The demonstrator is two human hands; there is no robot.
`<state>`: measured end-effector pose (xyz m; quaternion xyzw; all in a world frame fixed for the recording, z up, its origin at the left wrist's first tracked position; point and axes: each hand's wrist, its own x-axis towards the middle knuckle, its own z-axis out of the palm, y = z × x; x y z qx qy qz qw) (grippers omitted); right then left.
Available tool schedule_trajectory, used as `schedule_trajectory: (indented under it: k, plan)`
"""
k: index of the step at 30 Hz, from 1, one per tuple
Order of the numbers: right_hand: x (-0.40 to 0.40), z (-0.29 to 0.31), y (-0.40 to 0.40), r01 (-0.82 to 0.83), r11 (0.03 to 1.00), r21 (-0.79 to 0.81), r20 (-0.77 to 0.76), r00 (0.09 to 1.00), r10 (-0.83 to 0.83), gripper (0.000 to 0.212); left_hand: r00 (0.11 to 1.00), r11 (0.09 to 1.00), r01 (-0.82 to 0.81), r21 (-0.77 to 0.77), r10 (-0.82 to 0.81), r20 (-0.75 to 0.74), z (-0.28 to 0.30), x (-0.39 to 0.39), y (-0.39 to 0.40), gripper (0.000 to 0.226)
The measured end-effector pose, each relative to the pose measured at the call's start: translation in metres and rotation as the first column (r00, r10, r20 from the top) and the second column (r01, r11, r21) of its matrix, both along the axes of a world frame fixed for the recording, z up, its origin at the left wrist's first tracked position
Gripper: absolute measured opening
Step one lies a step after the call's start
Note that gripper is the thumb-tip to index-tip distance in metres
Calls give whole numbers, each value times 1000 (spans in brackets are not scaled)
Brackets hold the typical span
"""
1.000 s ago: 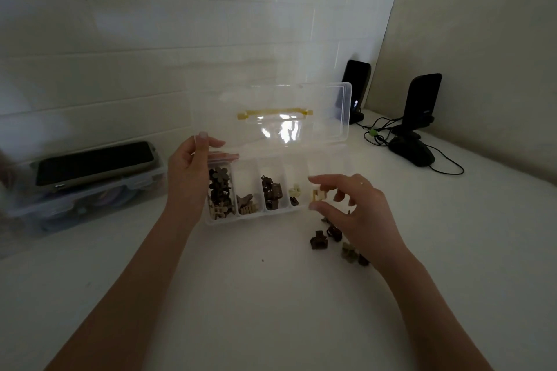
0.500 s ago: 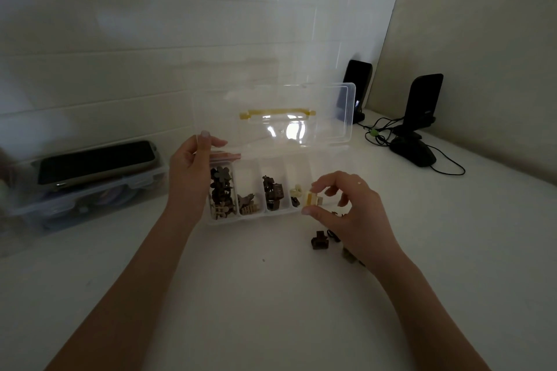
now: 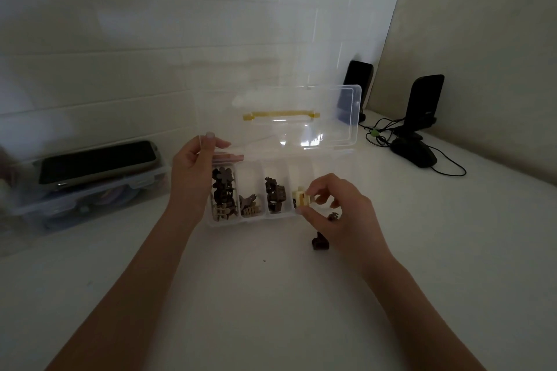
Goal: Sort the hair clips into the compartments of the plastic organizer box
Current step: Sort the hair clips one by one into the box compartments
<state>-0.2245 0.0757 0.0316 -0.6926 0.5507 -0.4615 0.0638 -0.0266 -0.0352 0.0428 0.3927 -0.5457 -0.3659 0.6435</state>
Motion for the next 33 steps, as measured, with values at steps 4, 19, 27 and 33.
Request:
schedule_trajectory:
  k: [4,19,27,33]
  plan:
    - [8,-5,-5,25,997,-72,-28,999,-27,29,1000,1000,13,16,-13,-6,0,0,-1,32]
    - [15,-16,-23,-42,989,-143,-195,981,14,32,1000,999,13,30,-13,-1,0,-1,1,30]
    - [11,-15,-18,41,990,-136,-346,934,-86,38,1000,1000,1,26,-2,24,-4,1,-4,31]
    - [13,-17,-19,137,981,-134,-494,849,-186,44,999,999,-34,18,33,29,-2,0,-2,32]
